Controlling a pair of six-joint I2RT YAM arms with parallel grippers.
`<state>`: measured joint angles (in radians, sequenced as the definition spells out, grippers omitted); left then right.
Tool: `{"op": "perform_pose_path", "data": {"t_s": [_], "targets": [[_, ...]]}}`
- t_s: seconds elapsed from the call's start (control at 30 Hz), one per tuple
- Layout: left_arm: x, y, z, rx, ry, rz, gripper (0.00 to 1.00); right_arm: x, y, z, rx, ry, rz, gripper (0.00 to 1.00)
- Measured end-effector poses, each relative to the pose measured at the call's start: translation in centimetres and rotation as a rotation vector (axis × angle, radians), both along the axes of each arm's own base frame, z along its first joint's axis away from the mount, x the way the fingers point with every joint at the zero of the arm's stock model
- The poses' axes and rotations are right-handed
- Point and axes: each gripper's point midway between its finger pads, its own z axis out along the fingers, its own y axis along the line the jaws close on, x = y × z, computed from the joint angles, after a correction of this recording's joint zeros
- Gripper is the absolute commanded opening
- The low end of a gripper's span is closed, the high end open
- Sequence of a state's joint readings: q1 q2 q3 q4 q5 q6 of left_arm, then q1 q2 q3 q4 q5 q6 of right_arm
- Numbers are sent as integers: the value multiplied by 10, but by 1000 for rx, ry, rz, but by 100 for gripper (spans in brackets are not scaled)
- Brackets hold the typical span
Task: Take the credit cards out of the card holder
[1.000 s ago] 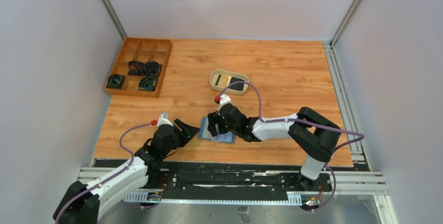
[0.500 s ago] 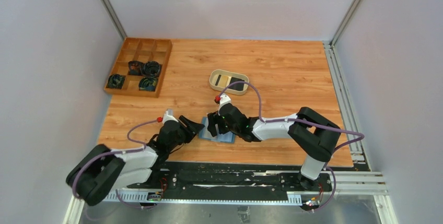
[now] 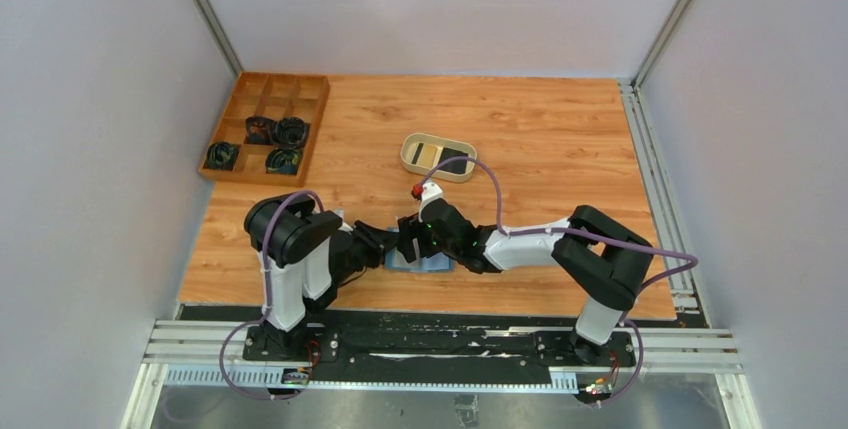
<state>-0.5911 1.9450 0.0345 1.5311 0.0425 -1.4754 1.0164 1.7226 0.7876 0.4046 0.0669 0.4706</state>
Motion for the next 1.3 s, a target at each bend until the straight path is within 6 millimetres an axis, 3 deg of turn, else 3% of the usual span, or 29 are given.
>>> {"op": "perform_pose_path", "data": {"t_s": [0.4, 0.5, 0.9, 1.0, 1.17, 1.23, 1.3], "targets": [[2, -1, 4, -22, 1, 21, 35, -1, 0, 1, 7, 1, 5, 76], [2, -1, 7, -13, -15, 38, 45, -1, 0, 1, 7, 2, 7, 76], [1, 6, 28, 92, -125, 51, 47, -2, 0, 1, 10, 7, 12, 76], [-4, 16, 38, 175, -146, 54, 53, -5, 4, 1, 25, 22, 25, 76], [-4, 43, 80, 250, -239, 145, 56, -5, 9, 1, 38, 25, 39, 76], [-5, 49, 76, 274, -227, 157, 55, -4, 12, 1, 44, 25, 43, 76], [-13, 56, 49, 337, -157, 145, 55, -3, 16, 1, 51, 25, 49, 76]]}}
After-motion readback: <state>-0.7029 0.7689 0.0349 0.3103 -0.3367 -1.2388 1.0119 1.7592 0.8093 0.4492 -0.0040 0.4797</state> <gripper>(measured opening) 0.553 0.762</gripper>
